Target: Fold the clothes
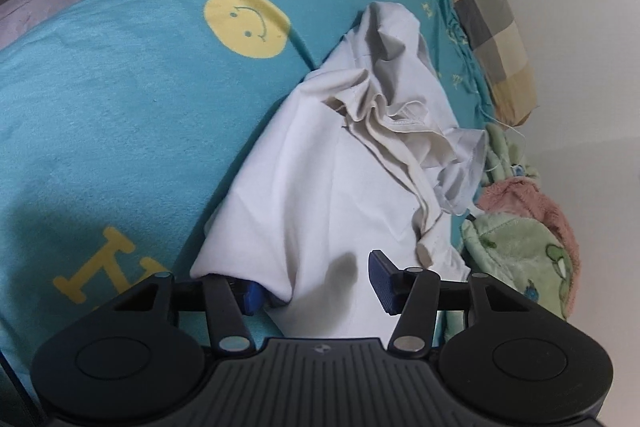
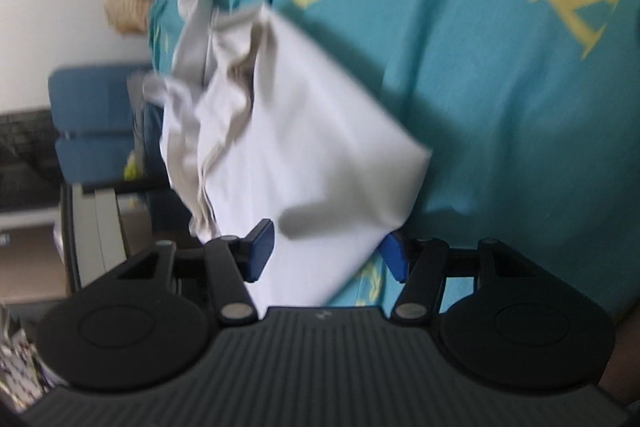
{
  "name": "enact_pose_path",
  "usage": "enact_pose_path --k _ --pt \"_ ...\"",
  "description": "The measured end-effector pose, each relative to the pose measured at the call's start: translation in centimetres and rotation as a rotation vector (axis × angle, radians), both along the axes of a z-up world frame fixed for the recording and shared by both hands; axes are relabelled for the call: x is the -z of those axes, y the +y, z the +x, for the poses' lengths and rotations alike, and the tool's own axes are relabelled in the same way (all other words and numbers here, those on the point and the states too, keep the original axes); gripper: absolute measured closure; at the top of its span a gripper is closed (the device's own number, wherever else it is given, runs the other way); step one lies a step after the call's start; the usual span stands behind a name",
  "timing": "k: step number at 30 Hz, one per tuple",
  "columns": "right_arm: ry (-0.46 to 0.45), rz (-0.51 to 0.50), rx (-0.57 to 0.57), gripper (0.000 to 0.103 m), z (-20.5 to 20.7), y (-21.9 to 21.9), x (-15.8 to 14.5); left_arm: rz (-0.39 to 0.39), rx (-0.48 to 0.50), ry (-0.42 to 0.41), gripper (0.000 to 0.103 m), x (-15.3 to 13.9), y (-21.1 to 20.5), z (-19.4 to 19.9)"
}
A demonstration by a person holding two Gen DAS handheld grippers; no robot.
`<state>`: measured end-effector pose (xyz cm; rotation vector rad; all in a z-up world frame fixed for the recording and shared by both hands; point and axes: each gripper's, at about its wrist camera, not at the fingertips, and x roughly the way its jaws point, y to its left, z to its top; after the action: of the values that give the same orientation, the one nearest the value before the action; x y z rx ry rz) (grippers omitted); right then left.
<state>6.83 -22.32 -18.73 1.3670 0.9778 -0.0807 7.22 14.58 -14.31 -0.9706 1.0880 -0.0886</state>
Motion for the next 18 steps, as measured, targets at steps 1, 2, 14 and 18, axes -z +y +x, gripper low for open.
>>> enact_pose_path --k 1,2,14,18 --pt "-0.003 -0.008 0.008 0.043 0.1 -0.1 0.0 0.007 -0.002 0.010 0.049 0.1 0.1 -0.1" --pt "-0.004 -0.022 0.012 0.045 0.2 -0.2 0.0 0.011 -0.004 0.013 0.049 0.0 0.1 -0.1" --pt "-0.165 -0.189 -0.004 0.092 2.2 -0.5 -3.5 0.041 -0.022 -0.066 0.089 -2.4 0.6 -0.1" --pt "-0.240 -0.185 0.001 0.093 2.5 -0.9 -6.7 0.058 -0.013 -0.152 0.094 -6.1 0.5 -0.1"
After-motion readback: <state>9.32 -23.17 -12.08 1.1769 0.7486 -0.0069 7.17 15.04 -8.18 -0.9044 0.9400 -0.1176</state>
